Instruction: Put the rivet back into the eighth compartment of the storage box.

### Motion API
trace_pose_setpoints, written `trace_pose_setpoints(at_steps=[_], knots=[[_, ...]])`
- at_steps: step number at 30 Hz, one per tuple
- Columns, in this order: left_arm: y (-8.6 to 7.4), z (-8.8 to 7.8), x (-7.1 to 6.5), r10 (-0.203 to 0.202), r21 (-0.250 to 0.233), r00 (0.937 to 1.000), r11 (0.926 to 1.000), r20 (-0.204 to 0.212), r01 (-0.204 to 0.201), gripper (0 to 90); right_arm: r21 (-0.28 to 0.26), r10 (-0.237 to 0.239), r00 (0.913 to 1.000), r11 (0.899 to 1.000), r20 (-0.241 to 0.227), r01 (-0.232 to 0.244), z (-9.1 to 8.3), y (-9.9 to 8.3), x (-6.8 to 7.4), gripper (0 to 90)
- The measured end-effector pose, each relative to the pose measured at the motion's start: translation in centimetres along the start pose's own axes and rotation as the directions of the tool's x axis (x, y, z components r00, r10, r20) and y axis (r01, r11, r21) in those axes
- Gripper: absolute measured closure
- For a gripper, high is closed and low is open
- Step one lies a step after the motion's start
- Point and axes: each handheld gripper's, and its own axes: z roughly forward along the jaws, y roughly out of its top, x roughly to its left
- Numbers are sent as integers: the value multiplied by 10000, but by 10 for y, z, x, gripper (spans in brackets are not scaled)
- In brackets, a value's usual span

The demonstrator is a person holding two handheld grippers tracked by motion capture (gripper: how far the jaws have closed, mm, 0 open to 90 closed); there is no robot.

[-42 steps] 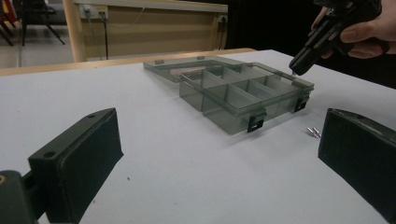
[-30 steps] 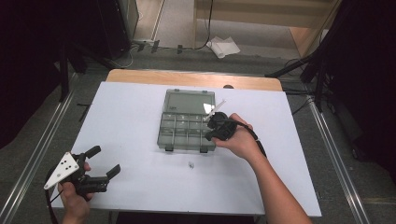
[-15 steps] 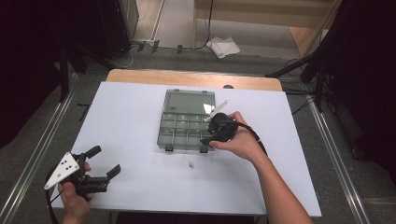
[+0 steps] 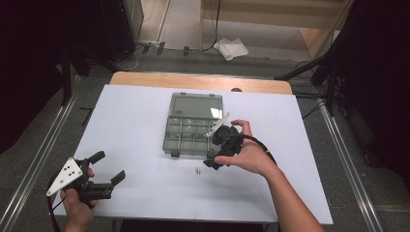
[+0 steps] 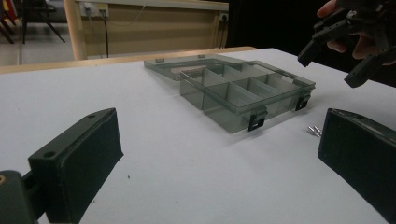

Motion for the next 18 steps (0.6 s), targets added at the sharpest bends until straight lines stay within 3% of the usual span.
trace_pose_setpoints(at_steps=[10,18], knots=[[0,0,0,-1,-3,10000,10000,19,1,0,69,-290,9994,9996,-178,292,0,-5,21,83],[0,0,-1,-3,3,10000,10000,12,3,0,80,-409,9988,9991,-254,411,5,-8,28,133]])
